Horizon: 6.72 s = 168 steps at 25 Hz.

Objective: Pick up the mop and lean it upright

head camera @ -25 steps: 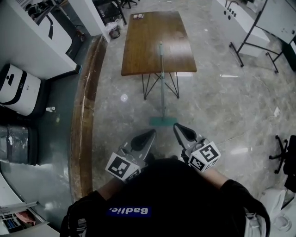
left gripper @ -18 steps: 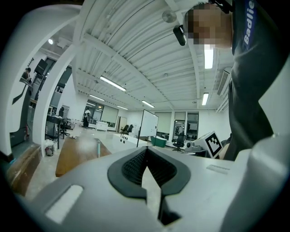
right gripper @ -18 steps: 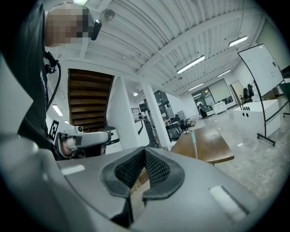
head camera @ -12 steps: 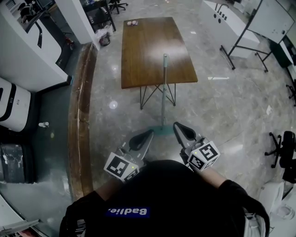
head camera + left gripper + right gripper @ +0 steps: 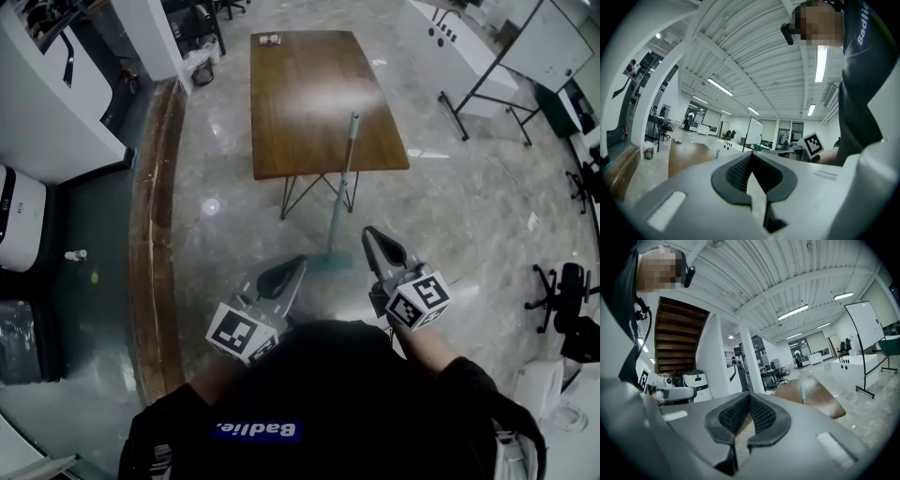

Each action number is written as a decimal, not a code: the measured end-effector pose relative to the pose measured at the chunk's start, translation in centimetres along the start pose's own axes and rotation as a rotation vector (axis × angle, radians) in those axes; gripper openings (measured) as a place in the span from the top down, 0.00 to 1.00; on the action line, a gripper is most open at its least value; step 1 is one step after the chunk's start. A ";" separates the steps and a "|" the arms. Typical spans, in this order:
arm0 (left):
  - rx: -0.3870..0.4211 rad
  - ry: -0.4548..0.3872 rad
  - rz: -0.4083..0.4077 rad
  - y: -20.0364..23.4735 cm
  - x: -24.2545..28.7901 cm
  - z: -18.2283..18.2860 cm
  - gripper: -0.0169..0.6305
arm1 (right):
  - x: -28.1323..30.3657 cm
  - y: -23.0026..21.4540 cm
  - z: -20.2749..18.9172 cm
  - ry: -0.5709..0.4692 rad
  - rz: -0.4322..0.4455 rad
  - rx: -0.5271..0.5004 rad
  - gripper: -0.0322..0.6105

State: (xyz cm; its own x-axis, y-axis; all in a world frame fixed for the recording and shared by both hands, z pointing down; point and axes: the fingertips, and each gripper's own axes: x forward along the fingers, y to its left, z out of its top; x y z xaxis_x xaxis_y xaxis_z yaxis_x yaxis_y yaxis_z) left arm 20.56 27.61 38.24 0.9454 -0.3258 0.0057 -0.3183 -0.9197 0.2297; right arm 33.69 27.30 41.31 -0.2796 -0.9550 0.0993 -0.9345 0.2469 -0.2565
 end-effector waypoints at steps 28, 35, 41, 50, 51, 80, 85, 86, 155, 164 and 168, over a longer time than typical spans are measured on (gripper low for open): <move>0.063 0.015 0.339 4.3 4.6 1.8 0.94 | 11.1 -15.5 -1.6 0.167 0.109 -0.040 0.82; 0.069 0.033 0.418 5.2 6.1 1.6 0.94 | 14.2 -20.5 -5.6 0.287 0.105 -0.034 0.73; 0.069 0.031 0.499 6.3 5.5 1.9 0.94 | 17.8 -23.7 -8.4 0.379 0.088 -0.023 0.67; 0.069 0.031 0.617 7.1 3.4 2.3 0.94 | 22.2 -27.0 -11.4 0.469 0.030 -0.027 0.61; 0.068 0.030 0.625 7.1 3.3 2.2 0.94 | 22.5 -27.4 -11.8 0.480 0.022 -0.025 0.60; 0.017 0.048 0.706 5.8 0.2 -0.1 0.94 | 30.2 -31.8 -17.5 0.502 -0.074 0.011 0.84; 0.011 0.035 0.688 6.0 -0.4 0.0 0.94 | 29.2 -30.3 -17.5 0.504 -0.063 0.014 0.84; 0.006 0.041 0.688 6.1 -0.6 0.0 0.94 | 28.9 -29.9 -17.5 0.504 -0.061 0.015 0.84; 0.040 -0.078 0.476 5.7 -1.5 2.2 0.94 | 10.7 9.3 0.1 0.236 0.659 -0.180 0.85; 0.047 -0.082 0.480 5.6 -2.0 2.1 0.94 | 9.9 11.3 -1.3 0.269 0.725 -0.211 0.85; 0.047 -0.079 0.489 5.9 -2.6 2.3 0.95 | 10.1 12.1 -1.4 0.275 0.744 -0.216 0.85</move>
State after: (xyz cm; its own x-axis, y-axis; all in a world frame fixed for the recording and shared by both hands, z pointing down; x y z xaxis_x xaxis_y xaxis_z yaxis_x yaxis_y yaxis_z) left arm 16.06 22.58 37.34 0.6767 -0.7357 0.0279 -0.7281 -0.6630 0.1740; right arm 19.23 20.91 40.50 -0.8605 -0.4615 0.2156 -0.4974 0.8526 -0.1601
